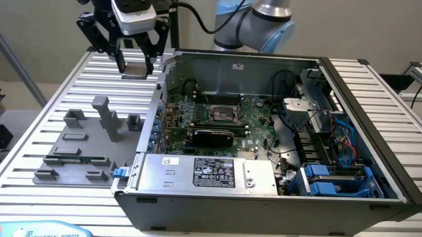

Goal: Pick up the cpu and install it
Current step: 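Pick up the cpu and move it towards the insertion slot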

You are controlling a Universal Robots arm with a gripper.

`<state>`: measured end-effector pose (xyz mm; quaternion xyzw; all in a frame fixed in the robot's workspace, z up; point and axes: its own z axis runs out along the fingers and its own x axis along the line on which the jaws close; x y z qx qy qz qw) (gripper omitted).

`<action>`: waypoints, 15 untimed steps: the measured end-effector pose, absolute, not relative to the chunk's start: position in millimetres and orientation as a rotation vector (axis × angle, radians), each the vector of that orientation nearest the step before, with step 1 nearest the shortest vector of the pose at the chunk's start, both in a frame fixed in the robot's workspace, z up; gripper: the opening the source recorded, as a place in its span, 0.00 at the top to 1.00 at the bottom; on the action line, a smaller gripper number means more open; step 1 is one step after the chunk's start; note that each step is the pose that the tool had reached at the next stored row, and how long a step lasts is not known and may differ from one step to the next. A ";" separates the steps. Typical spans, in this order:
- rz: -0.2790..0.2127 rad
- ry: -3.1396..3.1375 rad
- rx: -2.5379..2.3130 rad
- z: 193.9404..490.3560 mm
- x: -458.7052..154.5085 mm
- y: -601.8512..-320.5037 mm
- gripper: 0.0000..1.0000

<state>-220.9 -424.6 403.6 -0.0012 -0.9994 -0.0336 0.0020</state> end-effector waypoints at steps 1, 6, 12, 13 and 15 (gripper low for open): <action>-0.107 -3.136 -0.004 403.7 -216.4 -424.3 0.45; -0.114 -3.134 -0.004 403.7 -193.9 -423.1 0.45; -0.121 -3.133 -0.004 403.7 -166.5 -420.9 0.45; -0.122 -3.133 -0.004 403.6 -162.0 -420.5 0.45; -0.124 -3.133 -0.004 403.2 -152.6 -419.5 0.45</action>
